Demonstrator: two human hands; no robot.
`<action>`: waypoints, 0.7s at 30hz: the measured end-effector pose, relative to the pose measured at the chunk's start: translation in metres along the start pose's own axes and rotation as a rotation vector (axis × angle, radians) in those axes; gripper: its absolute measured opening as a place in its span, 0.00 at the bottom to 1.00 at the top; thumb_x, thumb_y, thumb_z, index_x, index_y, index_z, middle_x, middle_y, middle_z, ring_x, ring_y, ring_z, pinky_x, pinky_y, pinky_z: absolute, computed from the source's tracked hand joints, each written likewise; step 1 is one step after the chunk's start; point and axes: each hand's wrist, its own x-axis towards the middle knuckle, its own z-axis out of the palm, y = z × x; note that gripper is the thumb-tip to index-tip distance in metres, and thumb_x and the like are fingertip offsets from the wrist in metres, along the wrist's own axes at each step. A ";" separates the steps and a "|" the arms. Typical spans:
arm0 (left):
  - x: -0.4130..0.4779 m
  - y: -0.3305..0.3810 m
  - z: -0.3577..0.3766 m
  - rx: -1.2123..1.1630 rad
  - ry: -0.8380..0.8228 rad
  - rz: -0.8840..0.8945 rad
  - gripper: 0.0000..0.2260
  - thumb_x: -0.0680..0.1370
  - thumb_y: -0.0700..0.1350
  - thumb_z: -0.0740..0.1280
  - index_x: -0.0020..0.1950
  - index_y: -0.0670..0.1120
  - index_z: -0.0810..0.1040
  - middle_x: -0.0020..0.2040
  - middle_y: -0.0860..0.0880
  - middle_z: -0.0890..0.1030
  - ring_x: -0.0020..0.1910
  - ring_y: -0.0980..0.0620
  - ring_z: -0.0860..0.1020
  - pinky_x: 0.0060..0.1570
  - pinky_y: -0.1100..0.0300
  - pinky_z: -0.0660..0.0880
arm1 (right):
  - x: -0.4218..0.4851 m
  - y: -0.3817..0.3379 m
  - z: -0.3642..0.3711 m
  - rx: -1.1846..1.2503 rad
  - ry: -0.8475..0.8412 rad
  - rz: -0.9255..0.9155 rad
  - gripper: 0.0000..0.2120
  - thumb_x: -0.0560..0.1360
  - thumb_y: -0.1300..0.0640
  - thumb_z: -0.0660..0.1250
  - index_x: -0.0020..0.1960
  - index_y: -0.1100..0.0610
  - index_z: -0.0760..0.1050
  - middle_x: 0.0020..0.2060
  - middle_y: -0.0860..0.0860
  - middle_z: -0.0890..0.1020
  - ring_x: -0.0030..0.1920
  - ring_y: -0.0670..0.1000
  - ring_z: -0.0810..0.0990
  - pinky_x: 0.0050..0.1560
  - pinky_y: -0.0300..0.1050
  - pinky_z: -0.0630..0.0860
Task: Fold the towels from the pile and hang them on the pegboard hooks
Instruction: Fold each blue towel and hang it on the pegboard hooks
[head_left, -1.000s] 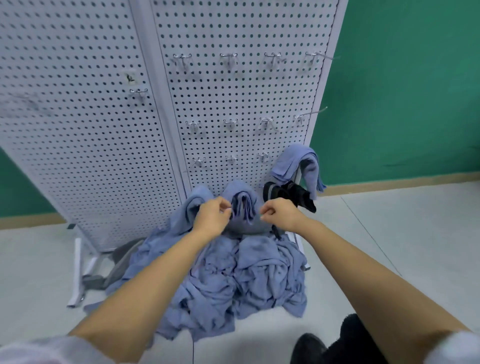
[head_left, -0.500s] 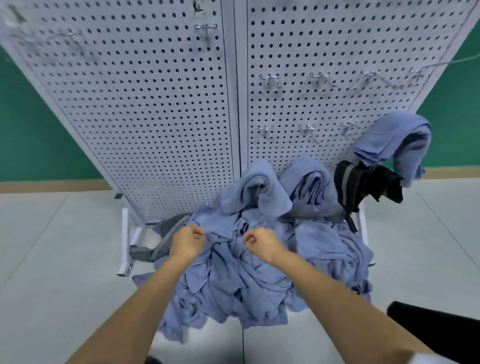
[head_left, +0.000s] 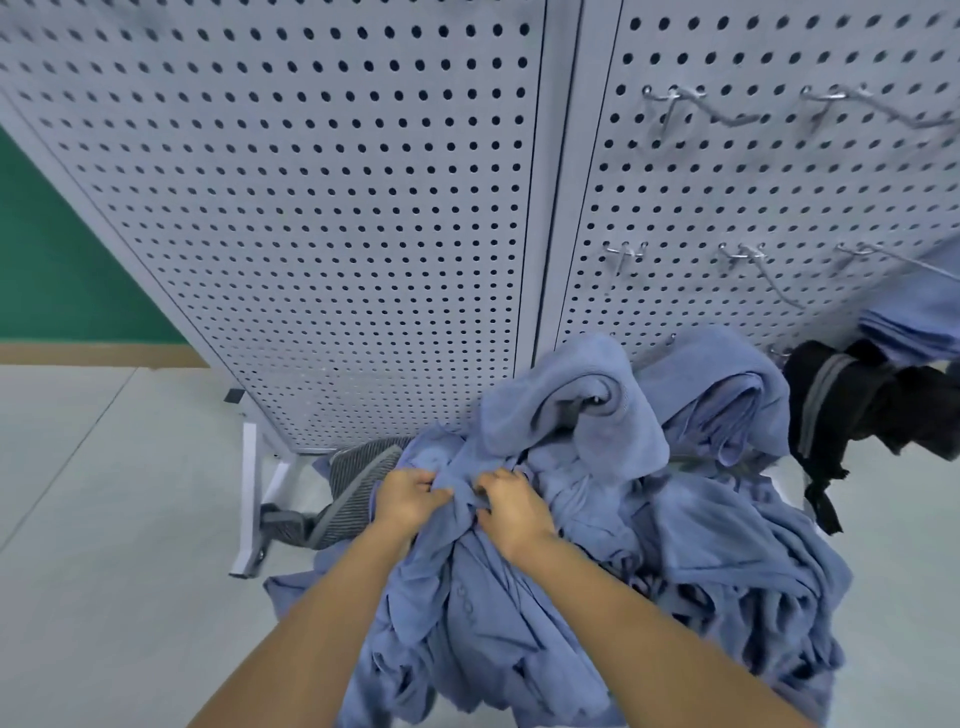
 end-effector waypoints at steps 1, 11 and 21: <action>0.001 -0.003 0.000 -0.023 -0.008 -0.004 0.10 0.73 0.37 0.71 0.38 0.44 0.71 0.35 0.44 0.71 0.38 0.52 0.68 0.40 0.58 0.66 | -0.003 0.000 -0.002 0.024 0.015 0.005 0.10 0.77 0.66 0.59 0.55 0.59 0.75 0.56 0.59 0.77 0.59 0.57 0.74 0.49 0.45 0.72; -0.093 0.080 -0.036 -0.099 0.093 0.107 0.18 0.76 0.41 0.70 0.28 0.45 0.67 0.21 0.56 0.67 0.25 0.58 0.65 0.27 0.66 0.61 | -0.078 -0.025 -0.068 0.374 0.169 -0.098 0.02 0.74 0.62 0.66 0.46 0.58 0.77 0.35 0.50 0.77 0.36 0.49 0.74 0.45 0.48 0.77; -0.212 0.215 -0.085 -0.205 -0.034 0.487 0.08 0.81 0.47 0.62 0.42 0.48 0.70 0.38 0.43 0.74 0.37 0.49 0.70 0.38 0.55 0.66 | -0.173 -0.069 -0.212 0.658 0.188 -0.296 0.25 0.75 0.61 0.70 0.67 0.51 0.63 0.37 0.50 0.74 0.32 0.42 0.71 0.33 0.29 0.69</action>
